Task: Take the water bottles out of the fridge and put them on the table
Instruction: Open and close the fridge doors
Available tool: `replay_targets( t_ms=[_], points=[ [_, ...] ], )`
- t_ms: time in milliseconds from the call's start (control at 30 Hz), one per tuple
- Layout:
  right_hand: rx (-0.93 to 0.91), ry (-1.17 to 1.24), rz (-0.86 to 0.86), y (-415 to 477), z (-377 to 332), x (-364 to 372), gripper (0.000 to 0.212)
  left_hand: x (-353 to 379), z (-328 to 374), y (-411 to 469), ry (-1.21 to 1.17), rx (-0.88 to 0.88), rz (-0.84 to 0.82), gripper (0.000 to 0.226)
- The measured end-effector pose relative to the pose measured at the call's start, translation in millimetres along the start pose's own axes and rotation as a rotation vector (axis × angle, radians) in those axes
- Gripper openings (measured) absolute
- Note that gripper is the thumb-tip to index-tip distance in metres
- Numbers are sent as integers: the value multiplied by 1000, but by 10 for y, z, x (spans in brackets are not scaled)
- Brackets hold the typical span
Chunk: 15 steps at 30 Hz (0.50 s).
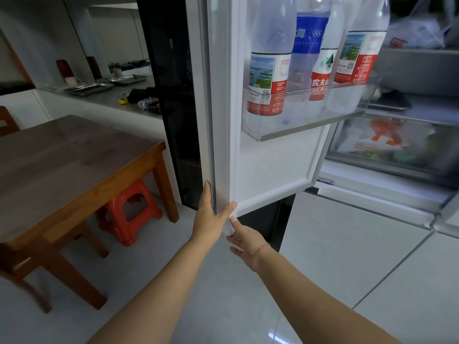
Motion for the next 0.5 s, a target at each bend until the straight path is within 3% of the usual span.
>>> replay_targets(
  t_ms=[300,400,500],
  points=[
    [-44,14,-24,-128,-155,-548,64,105,-34,-187,-17,13,55,96],
    [-41,31,-46,-179,-207,-743,48,194,-148,-254,-39,-39,113,99],
    [-59,35,-37,-241,-285,-996,54,312,-369,-360,-108,-161,204,80]
  ],
)
Point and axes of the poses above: each hand's wrist, its own y-axis towards the middle knuckle, its own x-axis out of the palm, z = x × y, the point moved 10 cm from there along y, towards the middle knuckle, and after that the axes turned 7 degrees about -x, right-handed, at the moved point
